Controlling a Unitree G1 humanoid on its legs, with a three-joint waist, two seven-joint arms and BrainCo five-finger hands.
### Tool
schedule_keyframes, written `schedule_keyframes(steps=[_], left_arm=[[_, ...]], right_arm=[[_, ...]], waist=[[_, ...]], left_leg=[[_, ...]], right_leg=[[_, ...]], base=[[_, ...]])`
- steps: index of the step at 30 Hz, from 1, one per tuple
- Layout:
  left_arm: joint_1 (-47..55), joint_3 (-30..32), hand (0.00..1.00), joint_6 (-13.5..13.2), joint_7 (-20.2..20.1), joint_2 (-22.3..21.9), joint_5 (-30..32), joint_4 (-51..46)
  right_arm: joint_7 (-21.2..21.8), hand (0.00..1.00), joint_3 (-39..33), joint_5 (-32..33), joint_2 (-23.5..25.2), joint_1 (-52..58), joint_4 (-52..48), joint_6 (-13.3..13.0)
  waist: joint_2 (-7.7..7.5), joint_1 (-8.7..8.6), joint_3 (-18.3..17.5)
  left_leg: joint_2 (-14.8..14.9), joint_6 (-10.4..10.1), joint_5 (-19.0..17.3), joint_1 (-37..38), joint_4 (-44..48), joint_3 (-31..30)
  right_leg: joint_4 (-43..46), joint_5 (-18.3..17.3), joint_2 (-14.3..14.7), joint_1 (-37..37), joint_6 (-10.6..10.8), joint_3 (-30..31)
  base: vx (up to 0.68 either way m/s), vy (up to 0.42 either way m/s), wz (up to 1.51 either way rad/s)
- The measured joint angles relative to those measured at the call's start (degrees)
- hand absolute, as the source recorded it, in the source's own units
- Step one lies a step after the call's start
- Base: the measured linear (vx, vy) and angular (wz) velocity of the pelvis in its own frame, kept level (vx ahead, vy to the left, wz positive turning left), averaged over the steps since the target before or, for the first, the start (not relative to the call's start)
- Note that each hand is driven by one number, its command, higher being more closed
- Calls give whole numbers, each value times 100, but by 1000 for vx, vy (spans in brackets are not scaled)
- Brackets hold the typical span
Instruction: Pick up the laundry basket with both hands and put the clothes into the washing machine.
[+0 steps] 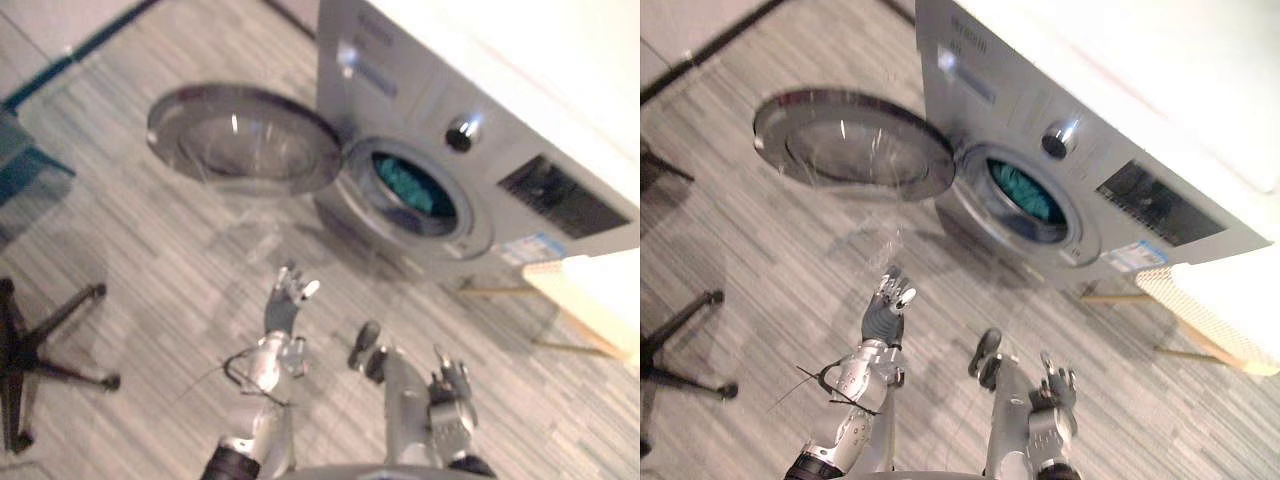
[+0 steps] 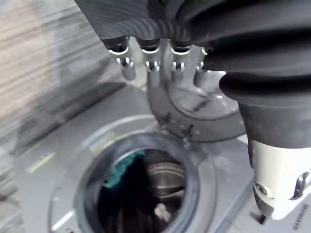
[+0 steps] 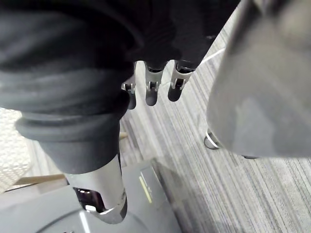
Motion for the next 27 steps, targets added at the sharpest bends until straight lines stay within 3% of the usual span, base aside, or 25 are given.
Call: schedule_keyframes(steps=[5, 11, 19, 24, 27], left_arm=[[374, 532, 0, -3, -114, -47, 139, 3], [404, 1155, 0, -3, -97, -162, 563, -3], [368, 1716, 0, 9, 168, -289, 802, -5], [418, 2045, 0, 15, 298, -296, 802, -5], [487, 2219, 0, 15, 394, -395, 798, -25]], right_arm=[[121, 0, -211, -401, -119, 571, 449, 213], [110, 0, -969, -575, 37, 888, 603, 298], [86, 0, -1414, -660, 88, 501, 644, 421], [83, 0, -1326, -702, 87, 365, 665, 502], [83, 0, -1011, -857, -28, 256, 886, 501]], waist=[[34, -145, -552], [254, -207, -1211], [448, -280, -1523], [470, -274, -1574], [531, -248, -1531]], left_leg=[[0, -7, 98, 920, -572, 280], [-46, 1, 258, 2115, -1294, 694], [-13, 2, 256, 2910, -1679, 964], [35, 6, 255, 3020, -1662, 938], [130, 56, -61, 2848, -1144, 932]], right_leg=[[-462, 20, 43, 797, 11, 12], [-1192, 153, 178, 1818, 18, 170], [-1547, 170, 312, 2492, 39, 277], [-1591, 167, 366, 2639, 37, 270], [-1430, 56, 384, 2677, 59, 309]], base=[[201, 21, -4], [236, 36, -15], [81, 6, -8], [-64, -15, 3], [-78, -20, 0]])
